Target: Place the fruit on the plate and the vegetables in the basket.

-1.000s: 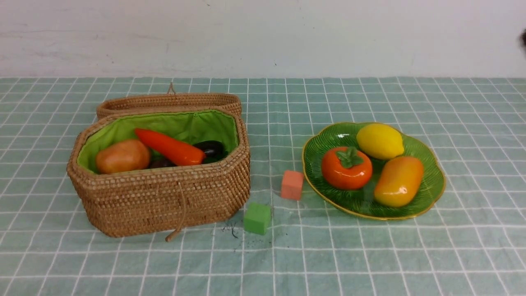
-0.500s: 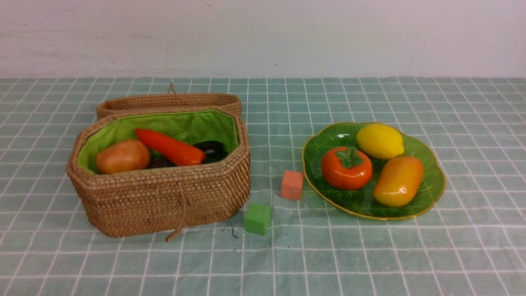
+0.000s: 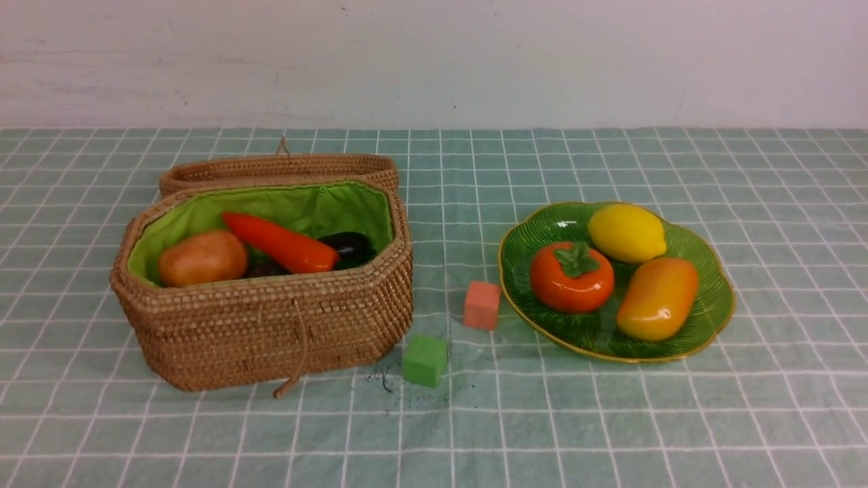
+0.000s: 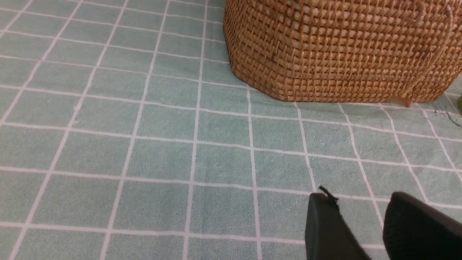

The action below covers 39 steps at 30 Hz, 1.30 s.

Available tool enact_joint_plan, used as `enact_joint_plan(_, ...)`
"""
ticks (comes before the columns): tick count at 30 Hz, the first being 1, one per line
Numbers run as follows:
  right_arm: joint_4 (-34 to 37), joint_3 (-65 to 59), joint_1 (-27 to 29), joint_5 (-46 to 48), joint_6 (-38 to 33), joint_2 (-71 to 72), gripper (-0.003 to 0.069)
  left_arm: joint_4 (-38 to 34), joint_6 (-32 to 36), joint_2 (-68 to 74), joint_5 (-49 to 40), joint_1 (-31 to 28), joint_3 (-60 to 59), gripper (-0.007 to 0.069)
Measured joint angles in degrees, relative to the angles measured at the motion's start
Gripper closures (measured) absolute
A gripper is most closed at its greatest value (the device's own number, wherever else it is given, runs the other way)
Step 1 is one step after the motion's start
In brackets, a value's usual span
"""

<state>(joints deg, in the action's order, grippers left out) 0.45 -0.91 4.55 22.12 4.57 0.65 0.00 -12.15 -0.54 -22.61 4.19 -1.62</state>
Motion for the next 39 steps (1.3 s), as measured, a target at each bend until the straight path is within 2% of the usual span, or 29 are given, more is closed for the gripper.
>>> enact_joint_plan(33, 0.3, 0.0, 0.0, 0.0, 0.0, 0.0, 0.0595, 0.0, 0.0, 0.0, 0.0, 0.0, 0.0, 0.0386)
enact_joint_plan(39, 0.3, 0.0, 0.0, 0.0, 0.0, 0.0, 0.0582, 0.0, 0.0, 0.0, 0.0, 2.3, 0.0, 0.0386)
